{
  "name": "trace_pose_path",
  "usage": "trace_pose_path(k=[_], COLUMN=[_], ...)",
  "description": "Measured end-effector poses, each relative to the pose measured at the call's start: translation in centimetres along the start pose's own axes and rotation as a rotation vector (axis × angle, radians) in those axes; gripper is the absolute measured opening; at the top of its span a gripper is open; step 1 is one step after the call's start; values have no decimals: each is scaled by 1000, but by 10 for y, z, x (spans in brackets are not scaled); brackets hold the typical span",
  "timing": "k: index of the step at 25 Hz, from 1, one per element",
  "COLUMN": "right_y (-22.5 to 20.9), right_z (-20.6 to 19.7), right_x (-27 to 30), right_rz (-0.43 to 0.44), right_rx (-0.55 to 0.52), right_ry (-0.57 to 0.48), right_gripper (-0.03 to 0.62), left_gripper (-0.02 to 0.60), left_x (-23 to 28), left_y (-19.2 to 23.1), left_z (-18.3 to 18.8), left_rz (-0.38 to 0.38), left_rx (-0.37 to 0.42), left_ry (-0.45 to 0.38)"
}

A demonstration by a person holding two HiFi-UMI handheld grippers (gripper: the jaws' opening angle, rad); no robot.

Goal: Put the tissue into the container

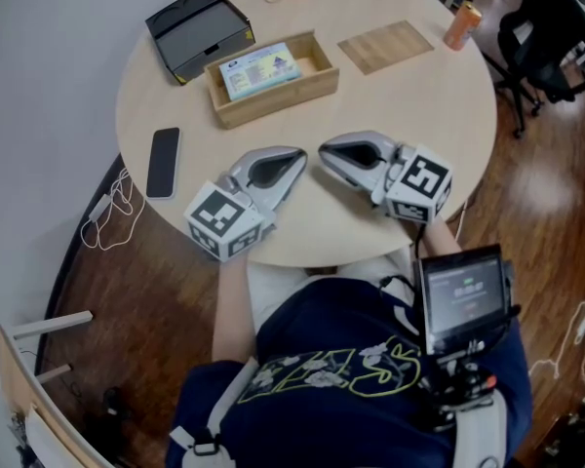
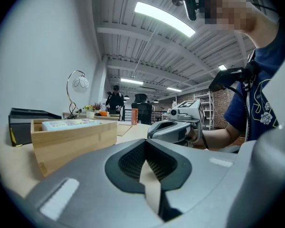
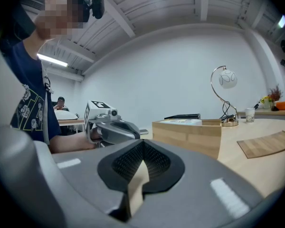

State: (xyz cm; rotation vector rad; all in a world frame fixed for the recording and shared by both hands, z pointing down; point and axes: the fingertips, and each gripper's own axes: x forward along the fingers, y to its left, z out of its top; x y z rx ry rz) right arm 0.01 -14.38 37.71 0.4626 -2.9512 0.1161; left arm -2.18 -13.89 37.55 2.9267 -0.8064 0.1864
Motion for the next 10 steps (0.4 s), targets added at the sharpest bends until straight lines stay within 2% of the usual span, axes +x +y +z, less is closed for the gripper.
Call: trace_pose_path(k=[10], right_y=[4], right_z=[1], right_x=[-3], right_rz=[2], right_rx=[0], right_ry=[-14], right_gripper=[2], left_gripper=[2], left_x=[-1], left_y=[-4], left_z=[2], left_rz=[3], left_rx=[2], left_ry=[23])
